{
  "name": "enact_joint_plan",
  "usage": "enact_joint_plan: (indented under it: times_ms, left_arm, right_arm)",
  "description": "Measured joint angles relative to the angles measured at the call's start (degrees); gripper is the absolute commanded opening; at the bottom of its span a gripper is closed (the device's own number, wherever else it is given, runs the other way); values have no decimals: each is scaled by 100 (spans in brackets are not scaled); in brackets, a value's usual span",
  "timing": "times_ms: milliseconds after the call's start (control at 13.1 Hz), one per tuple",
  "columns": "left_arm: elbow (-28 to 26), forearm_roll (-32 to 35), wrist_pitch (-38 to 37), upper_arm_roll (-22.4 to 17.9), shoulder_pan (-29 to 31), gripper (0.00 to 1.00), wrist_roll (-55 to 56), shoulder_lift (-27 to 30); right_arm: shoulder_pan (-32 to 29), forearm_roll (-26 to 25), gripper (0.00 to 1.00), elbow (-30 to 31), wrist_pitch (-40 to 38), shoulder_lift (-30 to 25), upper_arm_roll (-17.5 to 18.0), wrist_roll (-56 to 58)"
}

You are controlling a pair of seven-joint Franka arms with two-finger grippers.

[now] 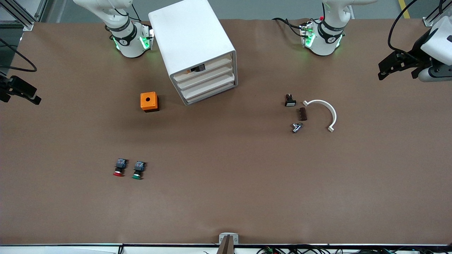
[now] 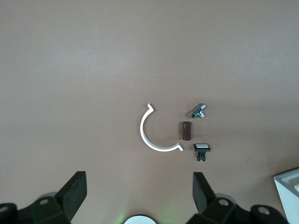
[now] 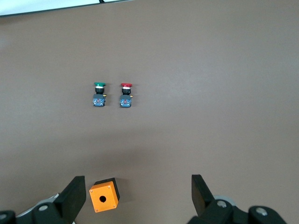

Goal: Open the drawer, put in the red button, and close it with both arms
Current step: 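Move the left gripper toward the cabinet while the right gripper reaches the buttons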

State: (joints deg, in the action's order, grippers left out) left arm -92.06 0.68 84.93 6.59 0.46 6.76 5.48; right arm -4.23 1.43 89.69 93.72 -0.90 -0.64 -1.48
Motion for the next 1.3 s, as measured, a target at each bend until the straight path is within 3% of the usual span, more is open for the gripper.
enact_joint_plan:
  times_ms: [459,842,1301]
  left_arm:
    - [81,0,-3,1,-6,100,-3,-153]
    - [239,-3,64,89,-144,100,113,-1150]
    - [322,-317,521,130,-877,100,2436,-2392]
  right_arm:
    - [1,-2,100,1,-10,0,-2,0]
    - [25,-2,100,43,-43,89,8,0]
    - [108,5,100,97,375,853,120,11]
